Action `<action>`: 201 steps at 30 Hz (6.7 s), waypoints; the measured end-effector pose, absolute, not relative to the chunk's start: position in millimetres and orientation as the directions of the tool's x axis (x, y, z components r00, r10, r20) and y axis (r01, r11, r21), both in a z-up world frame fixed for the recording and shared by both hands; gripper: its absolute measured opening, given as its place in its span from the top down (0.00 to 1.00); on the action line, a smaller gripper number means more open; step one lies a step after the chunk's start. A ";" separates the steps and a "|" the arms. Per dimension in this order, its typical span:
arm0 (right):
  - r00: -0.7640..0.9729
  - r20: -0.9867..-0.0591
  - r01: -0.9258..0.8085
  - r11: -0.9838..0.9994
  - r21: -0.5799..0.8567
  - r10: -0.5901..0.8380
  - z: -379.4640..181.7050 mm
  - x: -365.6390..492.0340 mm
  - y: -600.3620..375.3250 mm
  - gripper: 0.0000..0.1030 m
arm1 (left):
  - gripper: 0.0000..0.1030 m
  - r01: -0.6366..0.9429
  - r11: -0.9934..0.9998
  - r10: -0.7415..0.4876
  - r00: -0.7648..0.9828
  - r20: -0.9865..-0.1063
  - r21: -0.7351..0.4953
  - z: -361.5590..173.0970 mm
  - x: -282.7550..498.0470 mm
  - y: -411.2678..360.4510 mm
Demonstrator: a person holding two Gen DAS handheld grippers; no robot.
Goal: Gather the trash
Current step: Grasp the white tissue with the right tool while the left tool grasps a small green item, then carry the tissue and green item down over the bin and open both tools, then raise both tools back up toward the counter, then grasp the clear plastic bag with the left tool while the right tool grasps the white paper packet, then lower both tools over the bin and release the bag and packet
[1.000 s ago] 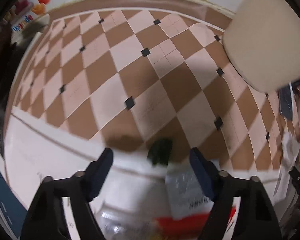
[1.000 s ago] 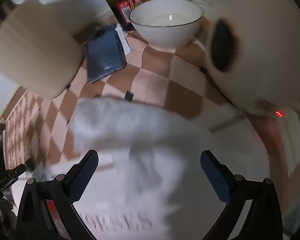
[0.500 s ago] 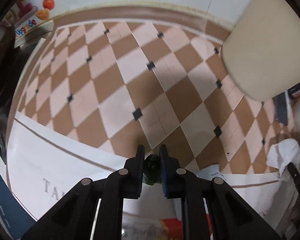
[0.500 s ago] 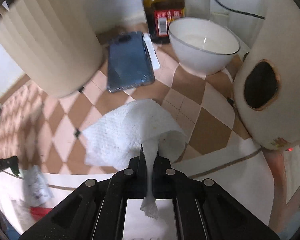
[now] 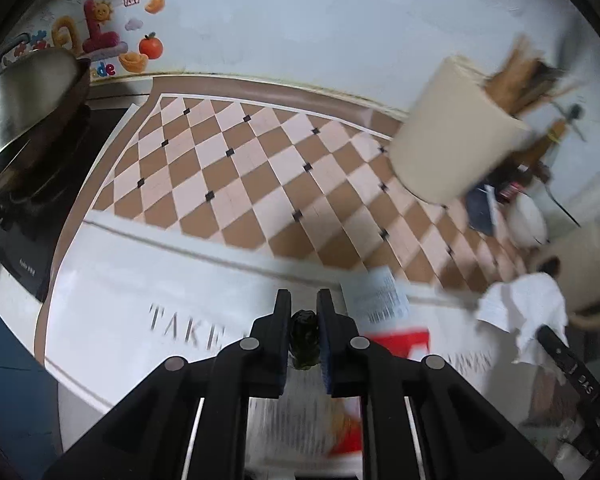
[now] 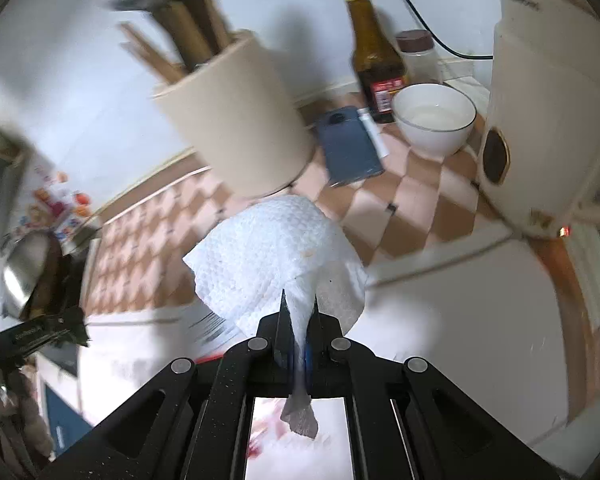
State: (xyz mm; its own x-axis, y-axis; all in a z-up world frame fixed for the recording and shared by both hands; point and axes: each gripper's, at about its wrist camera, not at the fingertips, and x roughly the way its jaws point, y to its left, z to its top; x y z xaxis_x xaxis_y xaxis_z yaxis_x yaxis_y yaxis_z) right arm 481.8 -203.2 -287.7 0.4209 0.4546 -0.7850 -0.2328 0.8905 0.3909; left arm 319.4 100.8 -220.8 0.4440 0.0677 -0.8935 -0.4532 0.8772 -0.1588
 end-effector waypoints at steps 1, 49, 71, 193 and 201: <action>0.419 -0.779 -0.243 0.884 0.398 0.466 -281.3 464.9 -200.5 0.97 | 0.91 -0.439 0.883 0.060 0.455 -0.888 -0.166 -217.3 304.5 97.8; -0.220 -0.918 -0.029 0.939 0.343 0.328 -925.3 162.4 -141.1 0.05 | 0.00 -0.465 0.885 -0.098 -0.174 -0.980 -0.006 -836.9 90.4 56.8; 0.053 -0.994 -0.278 0.957 0.080 0.098 -696.1 112.1 -167.7 0.00 | 0.00 -0.406 0.914 -0.029 -0.060 -0.998 -0.002 -628.5 27.3 19.3; 0.295 -0.884 -0.399 0.887 0.231 0.363 -308.0 132.7 -140.9 0.96 | 0.93 -0.408 0.892 0.357 0.366 -0.859 0.197 -257.5 -24.3 109.5; 0.136 -0.933 -0.336 0.901 0.274 0.334 -407.5 113.7 -167.6 0.96 | 0.93 -0.383 0.896 0.315 0.187 -0.931 0.226 -374.6 -15.9 84.4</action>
